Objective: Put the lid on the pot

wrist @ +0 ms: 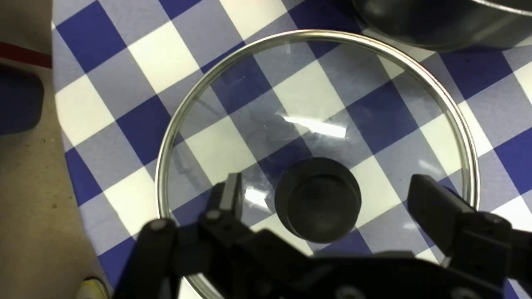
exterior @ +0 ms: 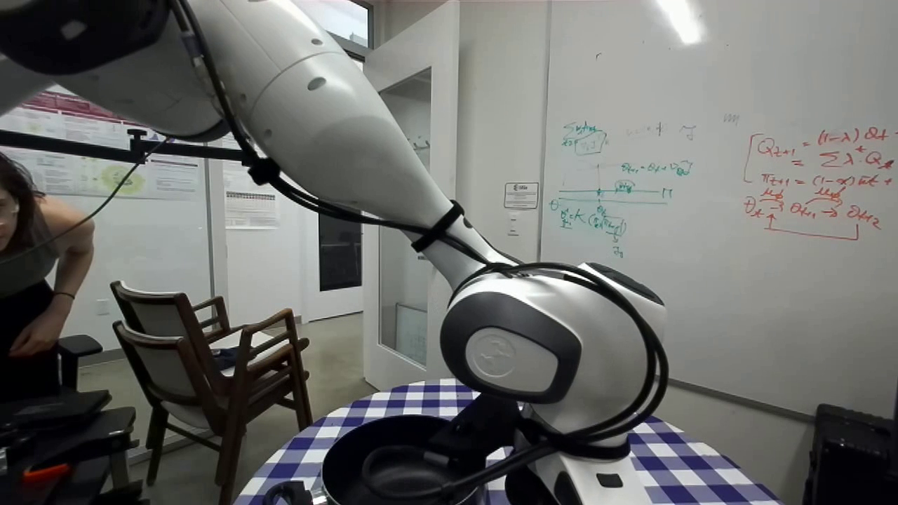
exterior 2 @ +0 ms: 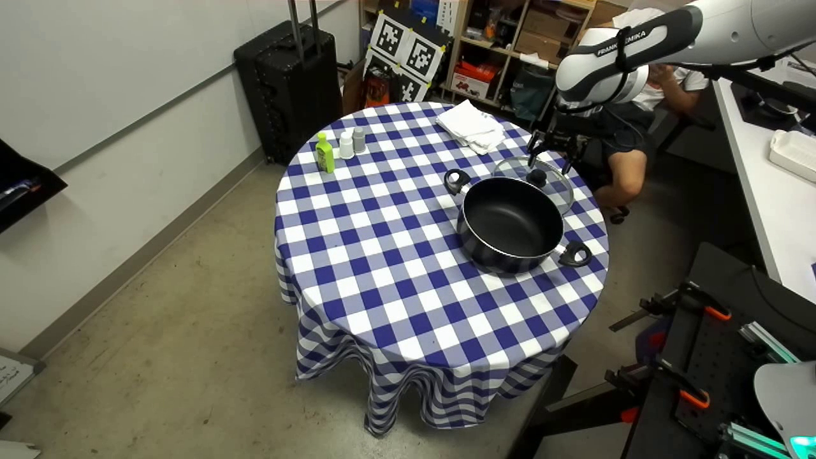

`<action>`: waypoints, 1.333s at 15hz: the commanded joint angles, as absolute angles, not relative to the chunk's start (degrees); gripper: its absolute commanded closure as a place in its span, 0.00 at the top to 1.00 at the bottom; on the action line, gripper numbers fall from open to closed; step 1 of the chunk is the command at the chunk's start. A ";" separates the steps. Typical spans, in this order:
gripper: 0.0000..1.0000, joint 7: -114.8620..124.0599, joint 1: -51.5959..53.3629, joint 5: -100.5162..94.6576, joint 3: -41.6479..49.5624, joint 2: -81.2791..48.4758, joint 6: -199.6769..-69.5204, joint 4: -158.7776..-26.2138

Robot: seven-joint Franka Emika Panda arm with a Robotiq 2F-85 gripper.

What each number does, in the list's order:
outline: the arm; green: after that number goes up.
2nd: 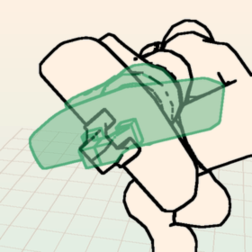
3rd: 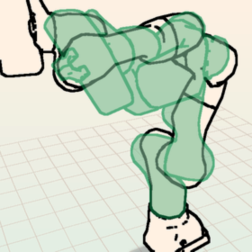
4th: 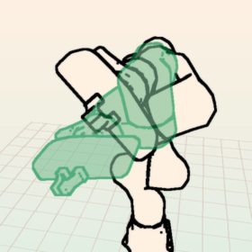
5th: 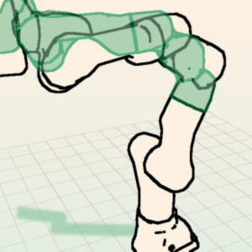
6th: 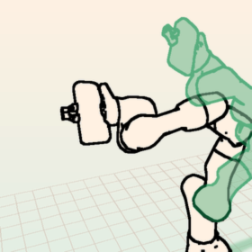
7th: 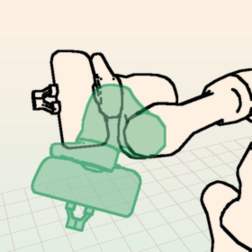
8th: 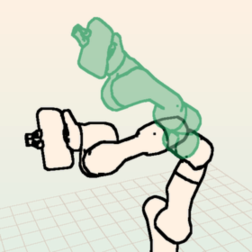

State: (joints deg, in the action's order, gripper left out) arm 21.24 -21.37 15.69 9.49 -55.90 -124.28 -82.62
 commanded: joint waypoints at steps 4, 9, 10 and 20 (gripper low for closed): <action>1.00 20.19 -22.70 16.94 8.89 -61.82 -118.41 -73.44; 1.00 20.27 -23.16 16.80 8.36 -65.52 -114.00 -67.88; 0.84 20.25 -23.29 16.81 8.26 -66.09 -113.28 -66.93; 0.57 20.36 -24.94 16.87 7.75 -70.25 -107.32 -60.22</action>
